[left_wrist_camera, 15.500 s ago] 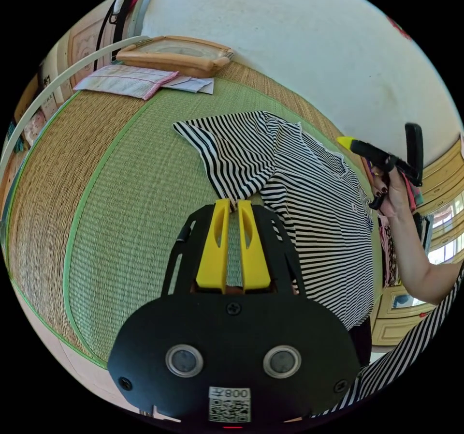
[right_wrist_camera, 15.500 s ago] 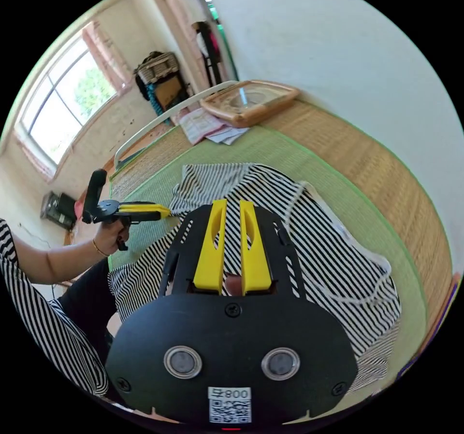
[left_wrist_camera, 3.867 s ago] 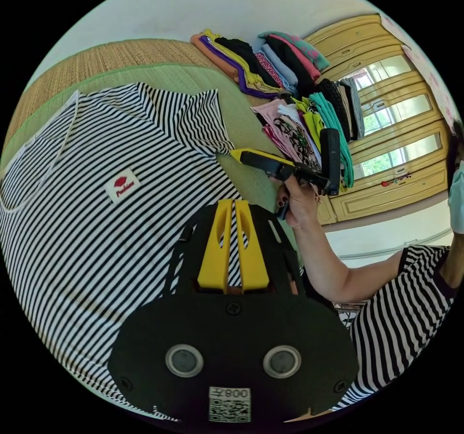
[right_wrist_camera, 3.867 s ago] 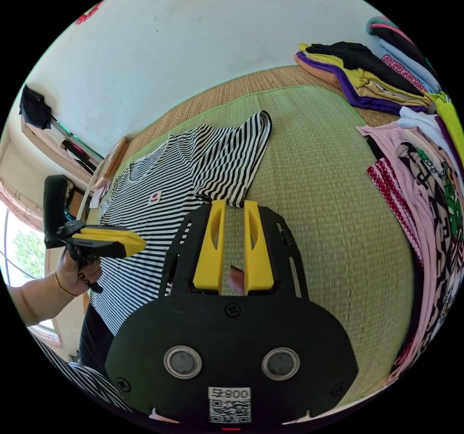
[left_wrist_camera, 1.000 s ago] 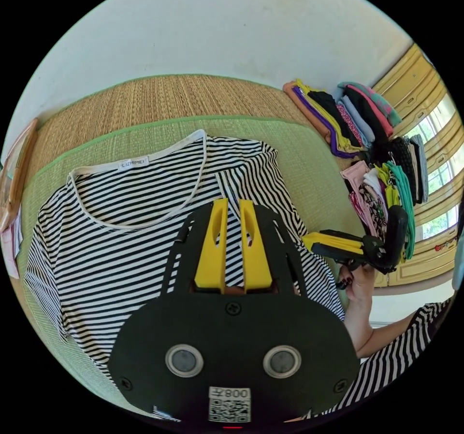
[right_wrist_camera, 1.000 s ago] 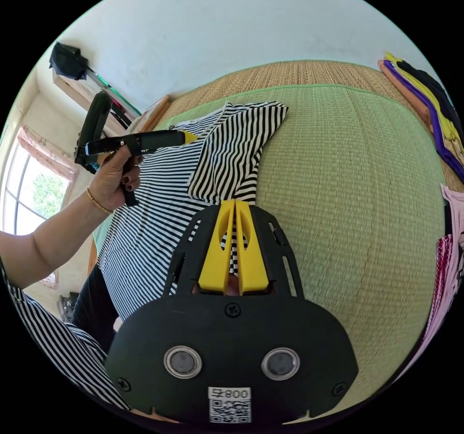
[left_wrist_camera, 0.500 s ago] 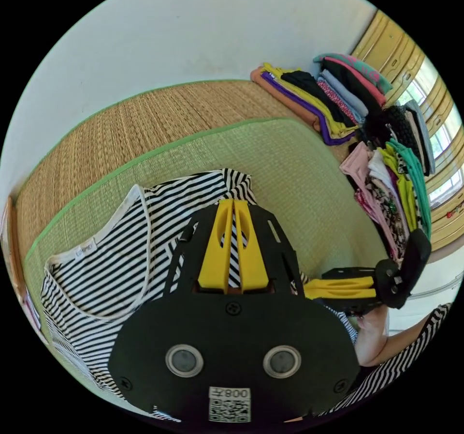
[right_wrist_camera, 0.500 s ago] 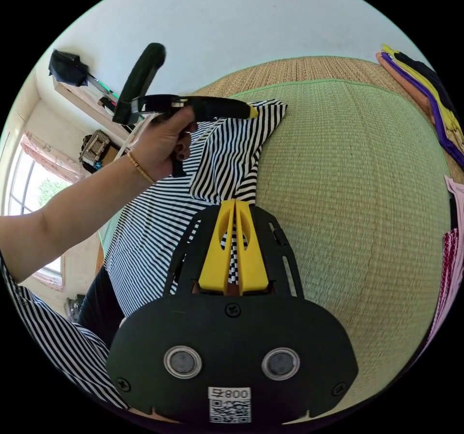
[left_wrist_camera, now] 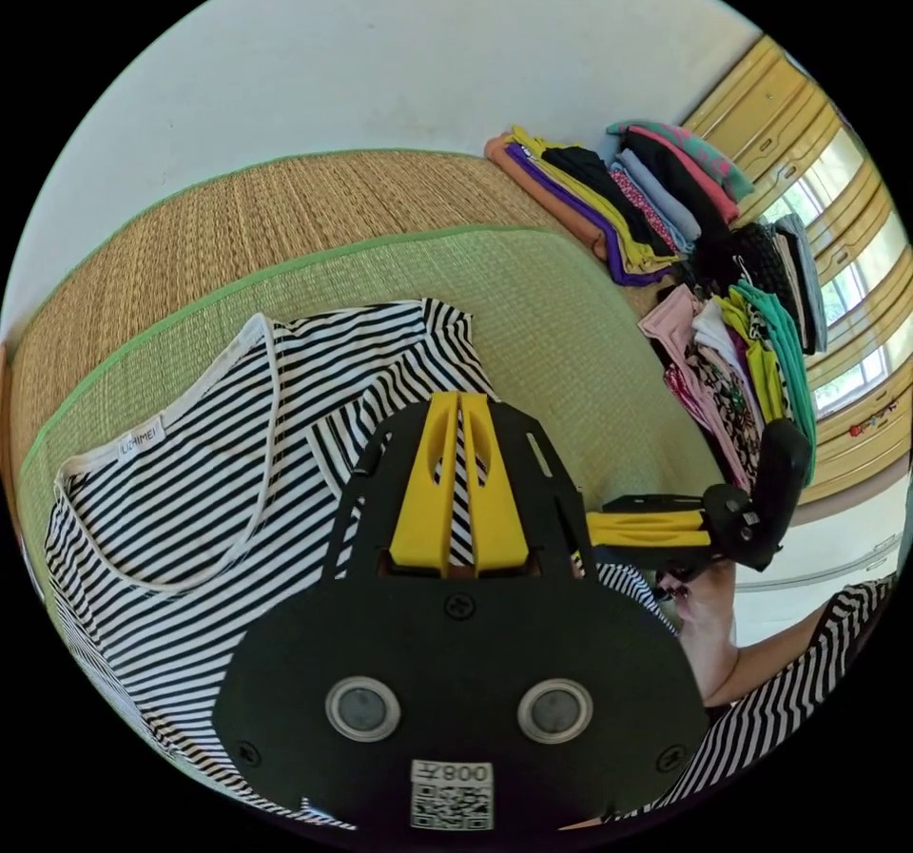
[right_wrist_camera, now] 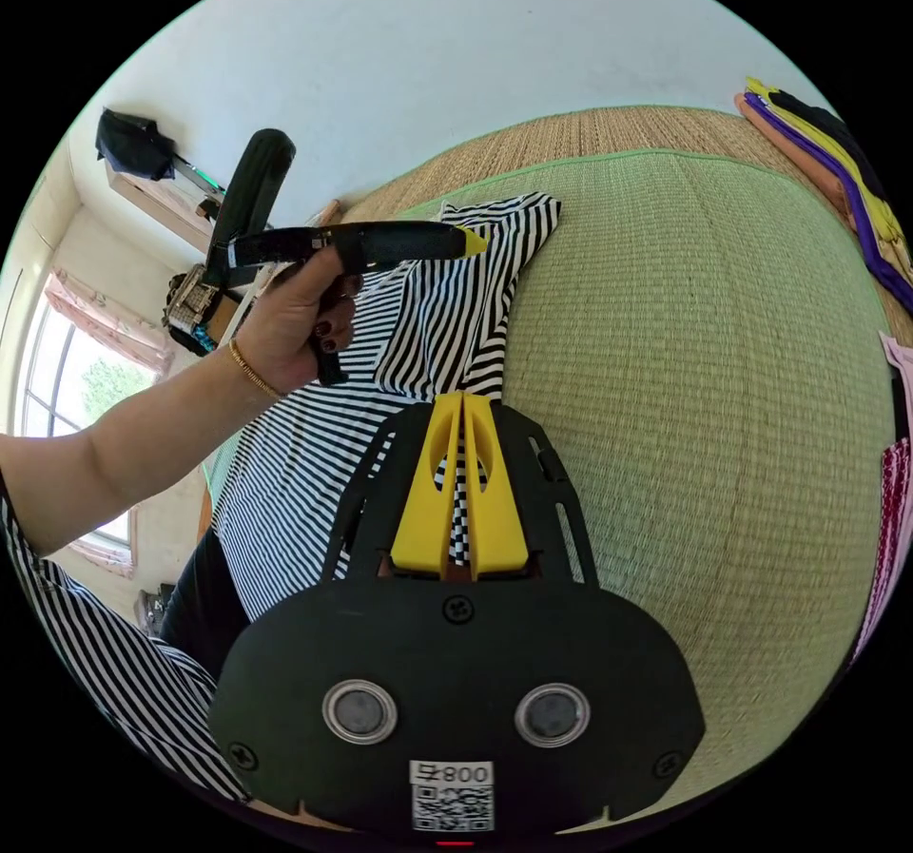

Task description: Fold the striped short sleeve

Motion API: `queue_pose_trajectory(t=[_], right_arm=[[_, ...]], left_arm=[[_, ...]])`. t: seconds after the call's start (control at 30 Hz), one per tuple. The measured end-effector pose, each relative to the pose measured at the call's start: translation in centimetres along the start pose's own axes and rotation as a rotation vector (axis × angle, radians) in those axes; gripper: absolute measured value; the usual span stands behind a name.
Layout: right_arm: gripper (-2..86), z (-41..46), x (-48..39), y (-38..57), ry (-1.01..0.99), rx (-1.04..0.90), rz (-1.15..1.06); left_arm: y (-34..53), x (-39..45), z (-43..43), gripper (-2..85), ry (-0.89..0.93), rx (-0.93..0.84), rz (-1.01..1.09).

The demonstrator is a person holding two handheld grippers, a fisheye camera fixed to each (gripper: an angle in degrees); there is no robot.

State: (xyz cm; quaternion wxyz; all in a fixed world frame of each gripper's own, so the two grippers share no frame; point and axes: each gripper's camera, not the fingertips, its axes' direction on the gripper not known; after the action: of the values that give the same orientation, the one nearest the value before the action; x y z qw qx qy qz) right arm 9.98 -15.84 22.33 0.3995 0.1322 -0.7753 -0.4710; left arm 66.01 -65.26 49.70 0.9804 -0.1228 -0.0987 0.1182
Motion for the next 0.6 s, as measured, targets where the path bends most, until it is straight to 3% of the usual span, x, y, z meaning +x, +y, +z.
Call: queue_pose_trajectory(t=[0.23, 0.6], right_arm=[[0.1, 0.0, -0.3, 0.4, 0.006, 0.005, -0.003], [0.1, 0.3, -2.6, 1.3, 0.128, 0.013, -0.055]], left_arm=[[0.7, 0.0, -0.2, 0.1, 0.024, 0.007, -0.004], [2.1, -3.1, -2.0, 0.1, -0.145, 0.041, -0.134]])
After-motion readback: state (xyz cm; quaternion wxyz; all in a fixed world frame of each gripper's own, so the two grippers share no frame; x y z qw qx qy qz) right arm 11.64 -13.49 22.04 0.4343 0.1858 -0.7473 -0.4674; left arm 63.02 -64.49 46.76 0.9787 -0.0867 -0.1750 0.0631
